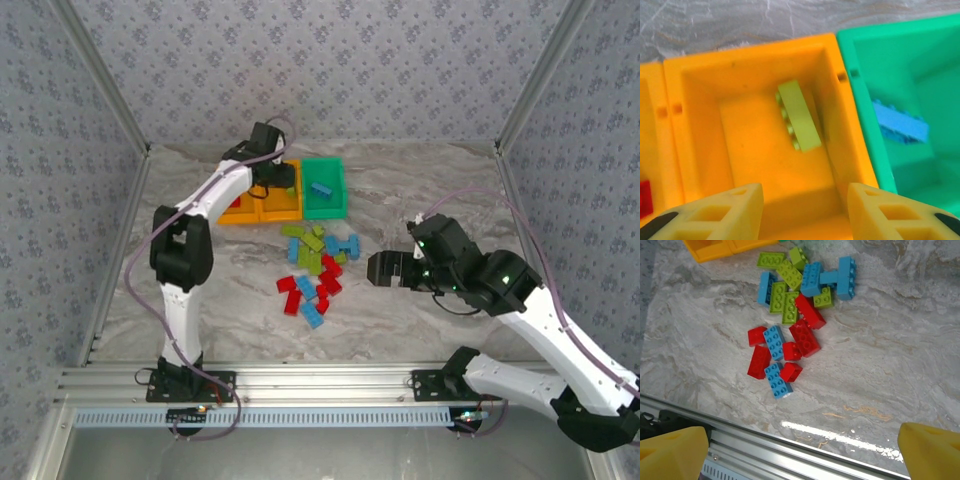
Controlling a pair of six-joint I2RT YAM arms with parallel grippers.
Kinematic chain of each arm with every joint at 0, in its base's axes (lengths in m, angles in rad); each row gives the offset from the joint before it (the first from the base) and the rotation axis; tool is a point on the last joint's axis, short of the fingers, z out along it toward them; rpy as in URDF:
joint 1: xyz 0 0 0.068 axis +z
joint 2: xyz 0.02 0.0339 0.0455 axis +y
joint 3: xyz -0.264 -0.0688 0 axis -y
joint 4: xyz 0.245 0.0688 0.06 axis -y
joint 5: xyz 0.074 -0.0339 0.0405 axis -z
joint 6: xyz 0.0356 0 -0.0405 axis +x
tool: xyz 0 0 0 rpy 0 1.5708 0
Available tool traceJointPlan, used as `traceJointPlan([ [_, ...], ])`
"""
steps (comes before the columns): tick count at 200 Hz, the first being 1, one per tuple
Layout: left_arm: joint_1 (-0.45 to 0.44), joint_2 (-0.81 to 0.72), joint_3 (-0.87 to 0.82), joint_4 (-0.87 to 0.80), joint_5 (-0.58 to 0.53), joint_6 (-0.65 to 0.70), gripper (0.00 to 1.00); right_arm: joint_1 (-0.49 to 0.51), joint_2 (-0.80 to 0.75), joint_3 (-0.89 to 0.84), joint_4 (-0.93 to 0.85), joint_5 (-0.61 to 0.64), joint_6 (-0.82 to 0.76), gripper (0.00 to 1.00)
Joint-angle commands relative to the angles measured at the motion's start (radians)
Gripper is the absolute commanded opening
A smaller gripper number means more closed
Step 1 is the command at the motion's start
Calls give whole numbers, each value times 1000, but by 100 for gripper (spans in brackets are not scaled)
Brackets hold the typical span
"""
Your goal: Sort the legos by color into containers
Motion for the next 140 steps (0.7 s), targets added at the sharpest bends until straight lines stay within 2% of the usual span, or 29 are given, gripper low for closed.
traceJointPlan([
  [1,-24,-238,-125,62,77,-24,48,-2,22,-59,37,-2,14,100],
  [28,-104,-537,-343,82,89,35,49,-32,100,-92,147,-30,-14,100],
  [66,-293,-886,-555,-41,92,287,49,-149,308,-103,331,-113,-100,99],
  [81,-382,-994,-644,-84,88,371,50,-191,395,-103,404,-118,-163,93],
  [98,-433,-1102,-776,-65,90,412,53,-220,500,-96,464,-69,-208,80],
  [115,-444,-1189,-907,-1,108,416,62,-224,600,-70,506,-16,-257,73],
  [140,-445,-1288,-1055,108,163,418,87,-226,716,-54,553,-12,-286,72],
])
